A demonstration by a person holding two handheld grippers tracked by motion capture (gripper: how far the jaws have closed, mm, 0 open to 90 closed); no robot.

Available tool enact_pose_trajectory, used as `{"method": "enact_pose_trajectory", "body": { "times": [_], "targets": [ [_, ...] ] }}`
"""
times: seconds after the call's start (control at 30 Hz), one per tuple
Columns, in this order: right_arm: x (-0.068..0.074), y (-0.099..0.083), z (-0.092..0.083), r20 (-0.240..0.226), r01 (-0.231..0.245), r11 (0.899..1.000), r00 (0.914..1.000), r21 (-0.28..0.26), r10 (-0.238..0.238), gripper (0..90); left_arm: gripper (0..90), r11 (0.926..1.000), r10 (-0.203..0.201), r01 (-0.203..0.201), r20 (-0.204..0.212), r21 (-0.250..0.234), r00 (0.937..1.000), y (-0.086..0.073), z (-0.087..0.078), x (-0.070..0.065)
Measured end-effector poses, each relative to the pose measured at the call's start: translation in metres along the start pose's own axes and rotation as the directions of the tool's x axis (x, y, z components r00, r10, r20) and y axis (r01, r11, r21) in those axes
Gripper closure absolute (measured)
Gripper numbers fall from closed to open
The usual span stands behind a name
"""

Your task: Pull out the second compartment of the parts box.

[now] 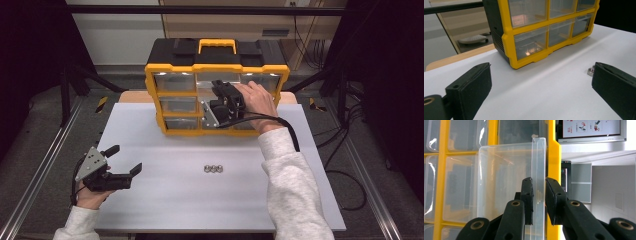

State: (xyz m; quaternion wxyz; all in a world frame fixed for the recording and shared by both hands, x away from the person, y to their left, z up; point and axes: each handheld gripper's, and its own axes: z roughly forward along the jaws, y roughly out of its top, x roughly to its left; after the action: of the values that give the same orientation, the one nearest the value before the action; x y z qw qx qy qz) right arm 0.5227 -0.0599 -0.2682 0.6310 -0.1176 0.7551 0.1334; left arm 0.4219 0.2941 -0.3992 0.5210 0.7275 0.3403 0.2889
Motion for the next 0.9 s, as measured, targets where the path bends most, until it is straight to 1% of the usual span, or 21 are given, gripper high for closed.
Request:
{"method": "enact_pose_trajectory", "body": {
  "times": [0.13, 0.53, 0.57, 0.6, 0.87, 0.9],
  "targets": [
    [0.001, 0.002, -0.004, 0.0, 0.0, 1.0, 1.0, -0.001, 0.0, 77.2, 2.1, 1.0, 0.0, 0.0, 0.0, 0.0, 1.0, 0.0, 0.0, 0.0],
    [0.001, 0.007, -0.021, -0.022, 0.0, 1.0, 0.9998, -0.019, -0.001, 76.8, 2.1, 1.0, 0.003, -0.003, 0.002, 0.001, 1.0, 0.0, 0.001, -0.001],
    [0.002, 0.008, -0.023, -0.024, -0.006, 1.0, 0.9997, -0.018, 0.006, 76.8, 2.1, 1.0, 0.004, -0.004, 0.003, 0.002, 1.0, 0.0, 0.001, -0.001],
    [0.001, 0.008, -0.026, -0.03, -0.003, 1.0, 0.9996, -0.019, 0.002, 76.8, 2.0, 1.0, 0.005, -0.005, 0.003, 0.003, 1.0, 0.0, 0.001, -0.001],
    [0.001, 0.01, -0.034, -0.031, 0.0, 1.0, 0.9995, -0.016, 0.0, 76.8, 2.1, 1.0, 0.007, -0.007, 0.004, 0.006, 1.0, 0.0, 0.002, -0.002],
    [0.002, 0.01, -0.035, -0.034, -0.005, 1.0, 0.9994, -0.016, 0.005, 76.7, 2.0, 1.0, 0.007, -0.007, 0.003, 0.005, 1.0, 0.0, 0.001, -0.002]
  ]
}}
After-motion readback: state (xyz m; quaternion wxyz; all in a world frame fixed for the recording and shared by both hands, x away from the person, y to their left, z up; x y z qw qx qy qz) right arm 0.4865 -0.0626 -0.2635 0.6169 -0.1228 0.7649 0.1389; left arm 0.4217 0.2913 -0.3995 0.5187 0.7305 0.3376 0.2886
